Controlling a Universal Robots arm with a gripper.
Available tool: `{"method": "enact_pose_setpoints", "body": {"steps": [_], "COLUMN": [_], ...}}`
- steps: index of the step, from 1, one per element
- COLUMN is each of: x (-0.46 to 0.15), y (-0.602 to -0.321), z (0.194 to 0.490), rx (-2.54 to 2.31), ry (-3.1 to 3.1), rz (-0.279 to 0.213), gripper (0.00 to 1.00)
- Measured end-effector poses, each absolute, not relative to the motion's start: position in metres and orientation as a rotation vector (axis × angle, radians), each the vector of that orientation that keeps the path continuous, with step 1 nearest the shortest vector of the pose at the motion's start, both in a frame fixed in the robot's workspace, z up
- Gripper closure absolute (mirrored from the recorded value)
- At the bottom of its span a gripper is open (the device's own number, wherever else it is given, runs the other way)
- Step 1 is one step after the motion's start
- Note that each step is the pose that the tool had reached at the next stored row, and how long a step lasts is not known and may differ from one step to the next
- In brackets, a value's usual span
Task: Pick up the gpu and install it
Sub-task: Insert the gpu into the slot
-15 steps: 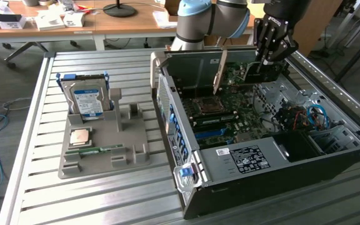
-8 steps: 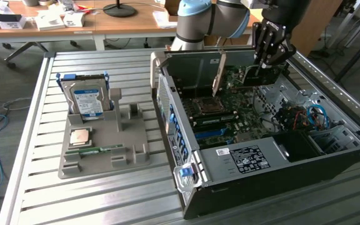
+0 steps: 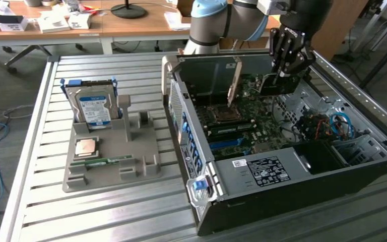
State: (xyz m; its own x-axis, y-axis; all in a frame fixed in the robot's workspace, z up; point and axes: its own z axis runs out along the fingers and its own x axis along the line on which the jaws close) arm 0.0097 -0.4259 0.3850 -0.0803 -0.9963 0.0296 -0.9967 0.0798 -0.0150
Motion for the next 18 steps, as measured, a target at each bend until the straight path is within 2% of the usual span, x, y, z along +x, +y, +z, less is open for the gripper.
{"method": "enact_pose_setpoints", "body": {"steps": [18], "x": [0.009], "y": [-0.426], "z": [0.361], "rx": [2.121], "ry": [-2.298], "rz": [0.046], "gripper": [0.74]}}
